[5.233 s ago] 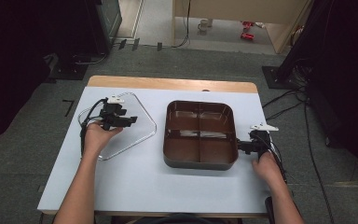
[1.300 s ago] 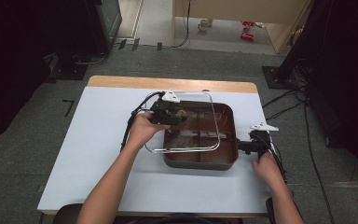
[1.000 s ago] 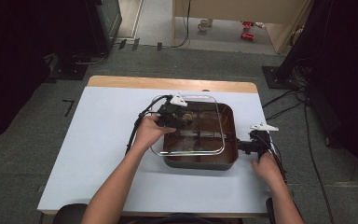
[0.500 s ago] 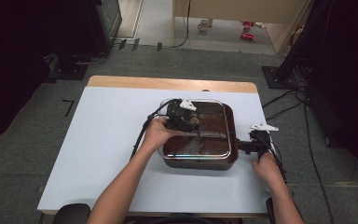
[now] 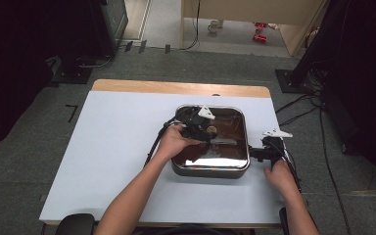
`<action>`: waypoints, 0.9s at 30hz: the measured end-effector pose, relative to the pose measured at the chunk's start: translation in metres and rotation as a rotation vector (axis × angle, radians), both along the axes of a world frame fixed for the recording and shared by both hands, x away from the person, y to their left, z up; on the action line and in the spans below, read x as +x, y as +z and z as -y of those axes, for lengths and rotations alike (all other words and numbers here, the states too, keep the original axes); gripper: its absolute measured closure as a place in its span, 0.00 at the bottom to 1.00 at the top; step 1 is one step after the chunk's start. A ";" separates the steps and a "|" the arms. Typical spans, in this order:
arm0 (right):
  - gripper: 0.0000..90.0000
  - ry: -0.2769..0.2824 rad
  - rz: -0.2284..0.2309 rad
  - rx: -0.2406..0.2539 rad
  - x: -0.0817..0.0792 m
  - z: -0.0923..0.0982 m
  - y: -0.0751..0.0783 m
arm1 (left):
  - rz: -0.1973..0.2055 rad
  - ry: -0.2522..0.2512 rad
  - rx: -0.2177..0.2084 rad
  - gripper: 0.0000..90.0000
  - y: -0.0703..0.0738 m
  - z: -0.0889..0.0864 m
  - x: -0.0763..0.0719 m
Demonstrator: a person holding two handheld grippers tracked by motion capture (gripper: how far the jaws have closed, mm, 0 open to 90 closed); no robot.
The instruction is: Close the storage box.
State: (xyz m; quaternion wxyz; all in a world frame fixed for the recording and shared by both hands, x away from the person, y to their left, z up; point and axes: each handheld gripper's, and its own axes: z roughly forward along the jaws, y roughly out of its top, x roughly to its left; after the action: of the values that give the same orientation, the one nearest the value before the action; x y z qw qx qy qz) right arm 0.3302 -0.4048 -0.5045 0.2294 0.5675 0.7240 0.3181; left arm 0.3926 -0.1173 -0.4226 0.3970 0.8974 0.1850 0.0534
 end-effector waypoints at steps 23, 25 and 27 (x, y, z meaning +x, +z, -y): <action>0.12 0.001 0.001 0.000 0.000 0.000 0.000 | -0.038 0.035 -0.030 0.34 0.007 -0.013 -0.002; 0.12 0.000 0.001 0.000 0.000 0.000 0.000 | -0.021 0.042 -0.022 0.33 0.008 -0.017 -0.005; 0.12 -0.001 0.000 0.001 0.000 0.000 0.000 | -0.027 0.043 -0.023 0.32 0.008 -0.021 -0.008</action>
State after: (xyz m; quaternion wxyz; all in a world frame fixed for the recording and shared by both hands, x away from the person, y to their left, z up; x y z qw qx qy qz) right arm 0.3302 -0.4047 -0.5045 0.2293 0.5679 0.7234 0.3186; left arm 0.3850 -0.0959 -0.4142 0.4035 0.8893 0.2101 0.0475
